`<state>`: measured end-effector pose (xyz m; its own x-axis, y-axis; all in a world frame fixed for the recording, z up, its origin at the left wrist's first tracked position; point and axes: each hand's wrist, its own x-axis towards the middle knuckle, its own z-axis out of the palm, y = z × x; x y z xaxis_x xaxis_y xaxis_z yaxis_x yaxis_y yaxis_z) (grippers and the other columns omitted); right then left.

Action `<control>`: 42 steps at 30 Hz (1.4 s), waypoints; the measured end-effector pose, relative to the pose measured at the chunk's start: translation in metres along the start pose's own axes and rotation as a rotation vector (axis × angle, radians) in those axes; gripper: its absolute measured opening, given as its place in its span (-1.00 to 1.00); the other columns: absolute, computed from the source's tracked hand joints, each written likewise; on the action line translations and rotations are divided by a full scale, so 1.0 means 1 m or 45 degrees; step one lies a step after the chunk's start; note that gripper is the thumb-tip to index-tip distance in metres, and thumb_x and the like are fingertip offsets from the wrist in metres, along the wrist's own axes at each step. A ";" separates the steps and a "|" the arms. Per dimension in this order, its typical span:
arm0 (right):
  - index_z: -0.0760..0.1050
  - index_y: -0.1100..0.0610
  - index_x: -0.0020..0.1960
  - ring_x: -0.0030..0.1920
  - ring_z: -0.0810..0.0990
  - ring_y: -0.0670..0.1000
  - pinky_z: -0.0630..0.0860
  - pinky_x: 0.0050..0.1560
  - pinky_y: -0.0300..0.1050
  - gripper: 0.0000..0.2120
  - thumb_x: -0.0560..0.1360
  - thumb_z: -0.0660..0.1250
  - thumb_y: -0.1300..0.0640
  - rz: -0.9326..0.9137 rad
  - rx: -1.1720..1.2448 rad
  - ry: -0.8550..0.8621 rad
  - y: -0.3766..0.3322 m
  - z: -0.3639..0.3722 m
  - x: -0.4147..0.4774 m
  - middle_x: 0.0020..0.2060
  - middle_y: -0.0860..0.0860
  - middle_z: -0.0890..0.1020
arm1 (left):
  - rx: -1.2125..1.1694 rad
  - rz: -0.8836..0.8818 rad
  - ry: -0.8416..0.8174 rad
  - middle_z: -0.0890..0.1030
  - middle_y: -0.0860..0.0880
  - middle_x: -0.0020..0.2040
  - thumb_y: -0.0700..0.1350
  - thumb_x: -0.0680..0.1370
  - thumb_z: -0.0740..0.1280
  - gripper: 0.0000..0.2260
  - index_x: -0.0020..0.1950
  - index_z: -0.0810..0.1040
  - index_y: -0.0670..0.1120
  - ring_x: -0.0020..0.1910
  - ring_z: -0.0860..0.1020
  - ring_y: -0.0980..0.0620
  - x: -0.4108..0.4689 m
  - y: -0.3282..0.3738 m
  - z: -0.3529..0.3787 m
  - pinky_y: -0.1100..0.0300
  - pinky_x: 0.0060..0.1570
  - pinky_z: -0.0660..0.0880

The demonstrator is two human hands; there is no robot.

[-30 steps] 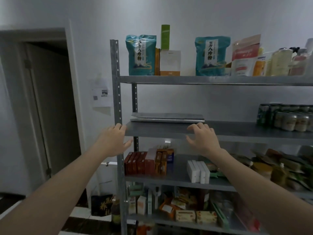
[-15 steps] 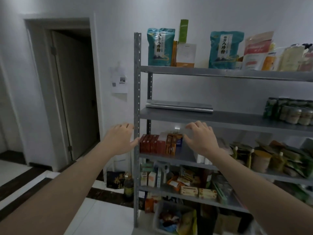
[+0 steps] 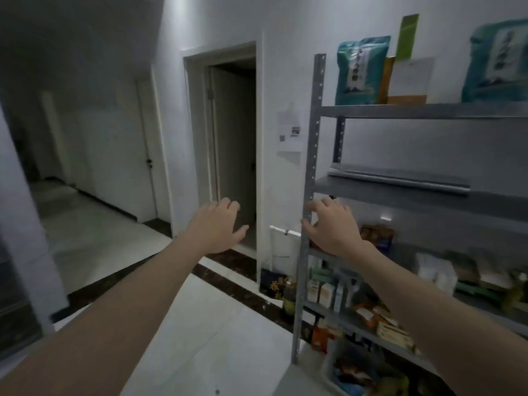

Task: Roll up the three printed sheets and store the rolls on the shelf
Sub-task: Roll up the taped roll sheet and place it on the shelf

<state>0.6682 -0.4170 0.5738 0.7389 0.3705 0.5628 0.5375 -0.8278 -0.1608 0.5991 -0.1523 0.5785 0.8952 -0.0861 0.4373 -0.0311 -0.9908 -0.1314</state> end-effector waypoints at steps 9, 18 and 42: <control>0.43 -0.01 0.35 0.31 0.44 0.08 0.33 0.37 0.08 -0.63 0.59 0.26 -0.11 -0.371 0.279 -0.136 -0.173 0.062 0.015 0.28 0.02 0.50 | 0.288 -0.463 -0.142 0.48 -0.12 0.30 0.27 0.60 0.09 -0.46 0.41 0.34 -0.08 0.18 0.51 -0.14 -0.153 -0.121 -0.051 -0.02 0.16 0.46; 0.46 0.02 0.35 0.31 0.45 0.10 0.32 0.33 0.05 -0.60 0.59 0.24 -0.13 -0.836 0.530 -0.226 -0.432 0.080 -0.040 0.28 0.06 0.53 | 0.492 -0.940 -0.265 0.46 -0.15 0.32 0.24 0.61 0.12 -0.48 0.40 0.35 -0.10 0.22 0.49 -0.19 -0.383 -0.214 -0.139 -0.05 0.21 0.42; 0.47 0.04 0.29 0.23 0.47 0.09 0.33 0.27 0.01 -0.66 0.59 0.26 -0.09 -1.006 0.622 -0.428 -0.554 0.119 -0.155 0.23 0.04 0.55 | 0.353 -1.189 -0.448 0.46 -0.08 0.35 0.29 0.60 0.09 -0.44 0.45 0.30 -0.05 0.25 0.49 -0.13 -0.556 -0.241 -0.098 -0.06 0.23 0.48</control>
<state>0.3043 0.0345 0.4789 0.1312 0.9047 0.4053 0.9788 -0.0534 -0.1975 0.0655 0.1240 0.4540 0.5911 0.7836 0.1914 0.8057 -0.5850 -0.0931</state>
